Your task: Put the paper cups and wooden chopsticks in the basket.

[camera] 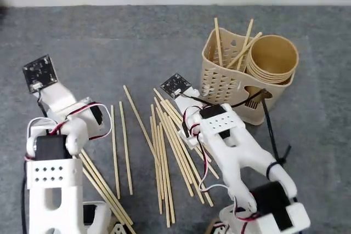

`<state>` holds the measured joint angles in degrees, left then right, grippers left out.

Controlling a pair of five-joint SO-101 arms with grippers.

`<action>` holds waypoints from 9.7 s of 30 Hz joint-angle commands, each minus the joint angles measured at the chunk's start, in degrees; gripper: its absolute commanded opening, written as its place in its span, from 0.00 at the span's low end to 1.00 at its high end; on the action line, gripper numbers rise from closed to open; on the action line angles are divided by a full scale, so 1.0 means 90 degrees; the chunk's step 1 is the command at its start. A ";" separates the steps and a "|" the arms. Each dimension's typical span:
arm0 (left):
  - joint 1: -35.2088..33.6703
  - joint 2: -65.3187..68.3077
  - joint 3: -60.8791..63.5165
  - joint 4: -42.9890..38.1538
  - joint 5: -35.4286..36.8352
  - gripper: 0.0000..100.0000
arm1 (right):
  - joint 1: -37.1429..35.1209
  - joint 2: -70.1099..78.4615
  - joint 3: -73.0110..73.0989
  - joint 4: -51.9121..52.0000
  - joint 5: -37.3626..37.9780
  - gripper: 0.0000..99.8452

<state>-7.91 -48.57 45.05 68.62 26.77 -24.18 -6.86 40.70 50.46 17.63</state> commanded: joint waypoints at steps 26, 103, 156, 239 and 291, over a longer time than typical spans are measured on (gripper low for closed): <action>-0.0029 -0.0225 0.2642 -0.2422 0.0039 0.01 | -0.0073 0.1060 -0.0879 0.0034 0.0244 0.01; -0.0049 -0.0225 0.2926 -0.2510 0.0039 0.01 | -0.0405 0.1324 -0.1006 0.0786 0.0381 0.03; -0.0020 -0.0225 0.2926 -0.2510 0.0010 0.01 | -0.0288 -0.3834 -0.4884 0.1724 0.0381 0.01; -0.0010 -0.0225 0.3131 -0.2882 0.0010 0.01 | 0.1753 -0.6774 0.2540 -0.2789 -0.0195 0.15; -0.0010 -0.0225 0.3140 -0.2882 0.0010 0.01 | 0.1499 -0.5719 0.0527 -0.0864 -0.0762 0.01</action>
<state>-8.44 -49.19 73.80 43.91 26.86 -12.31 -58.46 50.11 42.37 9.98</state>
